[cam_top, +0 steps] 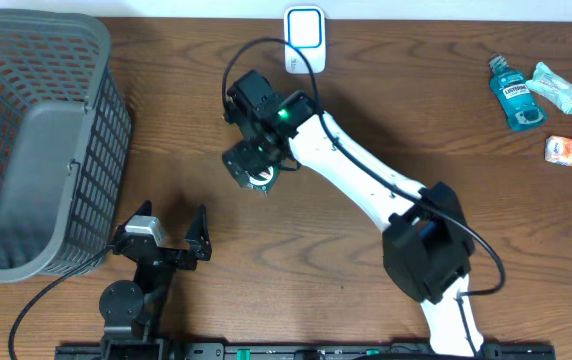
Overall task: Scan the item barcode
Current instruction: 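Grasp the Zam-Buk tin with the right gripper and lift it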
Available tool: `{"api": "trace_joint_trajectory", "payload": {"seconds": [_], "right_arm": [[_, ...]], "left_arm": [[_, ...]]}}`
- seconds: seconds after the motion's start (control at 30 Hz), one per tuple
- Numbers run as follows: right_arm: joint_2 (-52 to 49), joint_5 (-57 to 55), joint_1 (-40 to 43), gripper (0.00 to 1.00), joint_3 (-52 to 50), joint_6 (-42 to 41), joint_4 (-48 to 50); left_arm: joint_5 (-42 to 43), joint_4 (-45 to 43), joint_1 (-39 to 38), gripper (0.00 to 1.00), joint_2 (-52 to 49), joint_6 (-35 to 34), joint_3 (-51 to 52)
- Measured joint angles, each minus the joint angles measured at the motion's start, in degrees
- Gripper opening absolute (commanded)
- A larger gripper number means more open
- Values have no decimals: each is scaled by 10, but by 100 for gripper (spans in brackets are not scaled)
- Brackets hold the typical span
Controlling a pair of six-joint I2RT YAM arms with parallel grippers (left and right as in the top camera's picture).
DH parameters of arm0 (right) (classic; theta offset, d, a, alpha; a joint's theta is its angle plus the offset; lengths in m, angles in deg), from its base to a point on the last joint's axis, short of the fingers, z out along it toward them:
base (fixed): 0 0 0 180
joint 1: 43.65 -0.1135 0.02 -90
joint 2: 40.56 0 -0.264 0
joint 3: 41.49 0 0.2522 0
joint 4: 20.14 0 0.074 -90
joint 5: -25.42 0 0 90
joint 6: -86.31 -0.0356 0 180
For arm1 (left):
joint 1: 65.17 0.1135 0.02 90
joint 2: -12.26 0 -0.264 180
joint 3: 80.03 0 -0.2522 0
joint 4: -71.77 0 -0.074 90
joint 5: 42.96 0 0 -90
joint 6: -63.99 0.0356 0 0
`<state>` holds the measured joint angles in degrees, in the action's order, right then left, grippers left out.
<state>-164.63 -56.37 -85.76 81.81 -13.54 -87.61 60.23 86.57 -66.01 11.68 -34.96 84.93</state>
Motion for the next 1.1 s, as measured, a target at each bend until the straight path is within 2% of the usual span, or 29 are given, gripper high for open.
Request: {"api": "trace_joint_trajectory", "payload": {"seconds": [0.2, 0.33, 0.6, 0.97, 1.1], "right_arm": [[-5, -51, -1, 99, 2, -305, -44], [-20, -96, -5, 99, 2, -422, 7], [-53, -142, -10, 99, 2, -509, 14], [-98, -139, -10, 99, 2, -537, 8], [-113, -131, -10, 86, 2, -537, 1]], "left_arm": [[0, 0, 0, 98, 0, 0, 0], [0, 0, 0, 98, 0, 0, 0], [0, 0, 0, 98, 0, 0, 0], [0, 0, 0, 98, 0, 0, 0], [0, 0, 0, 98, 0, 0, 0]]}}
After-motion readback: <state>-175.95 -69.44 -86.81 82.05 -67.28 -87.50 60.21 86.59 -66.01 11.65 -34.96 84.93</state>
